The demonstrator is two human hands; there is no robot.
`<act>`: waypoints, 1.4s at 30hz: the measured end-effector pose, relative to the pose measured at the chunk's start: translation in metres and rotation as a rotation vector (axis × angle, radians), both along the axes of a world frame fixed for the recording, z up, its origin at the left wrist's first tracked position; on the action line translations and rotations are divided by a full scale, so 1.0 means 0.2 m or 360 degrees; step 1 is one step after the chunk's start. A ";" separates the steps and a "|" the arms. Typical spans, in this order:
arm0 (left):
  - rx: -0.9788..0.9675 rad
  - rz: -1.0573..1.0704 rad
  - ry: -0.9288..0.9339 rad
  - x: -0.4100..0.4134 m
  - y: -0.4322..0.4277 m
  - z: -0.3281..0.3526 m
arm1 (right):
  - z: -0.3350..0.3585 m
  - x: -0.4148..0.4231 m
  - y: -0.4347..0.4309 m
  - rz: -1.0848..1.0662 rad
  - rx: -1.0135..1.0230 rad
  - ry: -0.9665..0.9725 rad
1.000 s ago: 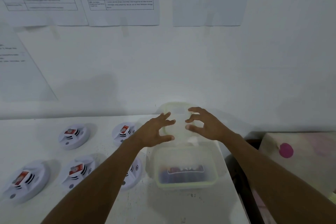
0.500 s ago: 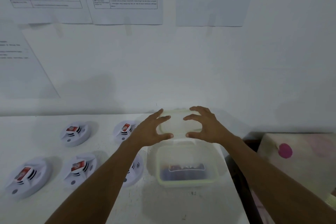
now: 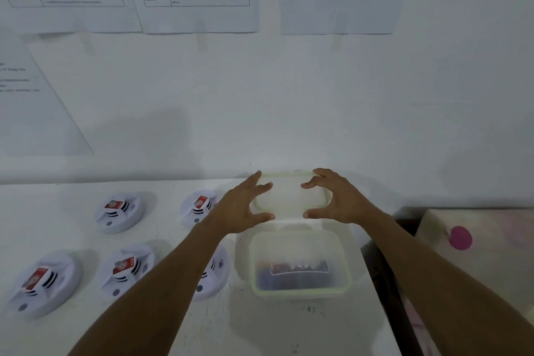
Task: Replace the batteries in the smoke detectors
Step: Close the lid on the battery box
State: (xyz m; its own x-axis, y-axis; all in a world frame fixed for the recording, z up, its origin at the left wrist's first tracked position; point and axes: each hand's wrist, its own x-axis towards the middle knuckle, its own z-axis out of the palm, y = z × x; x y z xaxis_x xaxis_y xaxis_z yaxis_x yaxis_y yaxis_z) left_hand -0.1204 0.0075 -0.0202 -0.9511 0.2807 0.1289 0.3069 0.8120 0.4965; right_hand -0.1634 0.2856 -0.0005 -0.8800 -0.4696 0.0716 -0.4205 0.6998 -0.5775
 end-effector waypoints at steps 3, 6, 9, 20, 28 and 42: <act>-0.0007 -0.0016 0.0060 0.00 -0.01 -0.01 | 0.00 0.00 -0.01 0.0015 0.0014 0.0060; 0.0014 -0.0018 0.0104 0.00 0.00 -0.03 | -0.01 0.01 -0.02 0.0009 0.0037 0.0106; -0.0008 -0.0010 0.0151 0.01 0.00 -0.04 | -0.01 0.01 -0.02 0.0006 0.0103 0.0150; 0.0064 0.0341 0.0519 0.01 0.00 0.00 | 0.03 0.02 -0.01 -0.0123 -0.0021 0.0013; 0.0306 0.0145 -0.0157 0.02 0.09 -0.03 | 0.03 0.11 -0.10 -0.0046 -0.0099 0.0103; 0.0355 0.0068 -0.0068 -0.04 0.09 0.01 | 0.06 0.06 -0.15 0.0032 0.0250 -0.0126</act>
State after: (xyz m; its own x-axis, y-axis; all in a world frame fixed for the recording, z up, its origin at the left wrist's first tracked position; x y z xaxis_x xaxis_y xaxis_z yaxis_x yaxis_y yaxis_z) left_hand -0.1286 0.0247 -0.0183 -0.9675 0.2091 0.1423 0.2492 0.6927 0.6768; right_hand -0.1513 0.2563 0.0123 -0.8703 -0.4870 -0.0729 -0.3929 0.7760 -0.4935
